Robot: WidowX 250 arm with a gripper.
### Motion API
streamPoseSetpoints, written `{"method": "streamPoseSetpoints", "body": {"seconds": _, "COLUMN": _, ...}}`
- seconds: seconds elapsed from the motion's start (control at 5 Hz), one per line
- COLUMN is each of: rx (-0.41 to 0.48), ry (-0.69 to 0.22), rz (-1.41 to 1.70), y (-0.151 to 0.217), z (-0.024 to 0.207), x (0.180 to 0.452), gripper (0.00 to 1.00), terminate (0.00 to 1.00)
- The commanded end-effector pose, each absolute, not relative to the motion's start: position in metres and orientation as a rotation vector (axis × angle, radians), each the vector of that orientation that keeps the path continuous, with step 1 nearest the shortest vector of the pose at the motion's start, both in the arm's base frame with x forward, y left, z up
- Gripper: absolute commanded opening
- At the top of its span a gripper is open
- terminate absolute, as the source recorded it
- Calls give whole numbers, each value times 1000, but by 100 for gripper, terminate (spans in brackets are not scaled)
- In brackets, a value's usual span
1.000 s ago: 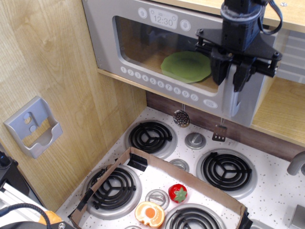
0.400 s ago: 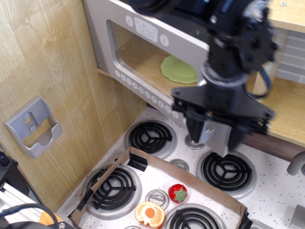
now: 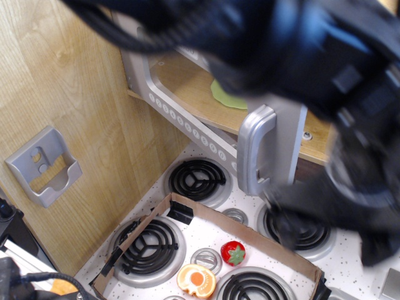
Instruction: Open microwave
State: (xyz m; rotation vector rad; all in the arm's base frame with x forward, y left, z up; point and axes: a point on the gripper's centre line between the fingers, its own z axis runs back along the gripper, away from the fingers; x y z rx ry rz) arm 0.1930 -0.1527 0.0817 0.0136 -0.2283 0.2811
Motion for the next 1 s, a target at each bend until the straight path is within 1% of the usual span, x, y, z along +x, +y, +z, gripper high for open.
{"method": "streamPoseSetpoints", "body": {"seconds": 0.0, "rx": -36, "ry": -203, "rz": 43, "y": -195, "z": 109, "x": 228, "gripper": 100, "terminate": 0}}
{"method": "streamPoseSetpoints", "body": {"seconds": 0.4, "rx": -31, "ry": -214, "rz": -141, "y": -196, "z": 124, "x": 278, "gripper": 100, "terminate": 0}}
{"method": "streamPoseSetpoints", "body": {"seconds": 0.6, "rx": -33, "ry": -229, "rz": -217, "y": -176, "z": 125, "x": 302, "gripper": 100, "terminate": 0}}
{"method": "streamPoseSetpoints", "body": {"seconds": 0.8, "rx": -12, "ry": -233, "rz": -264, "y": -155, "z": 115, "x": 304, "gripper": 100, "terminate": 0}}
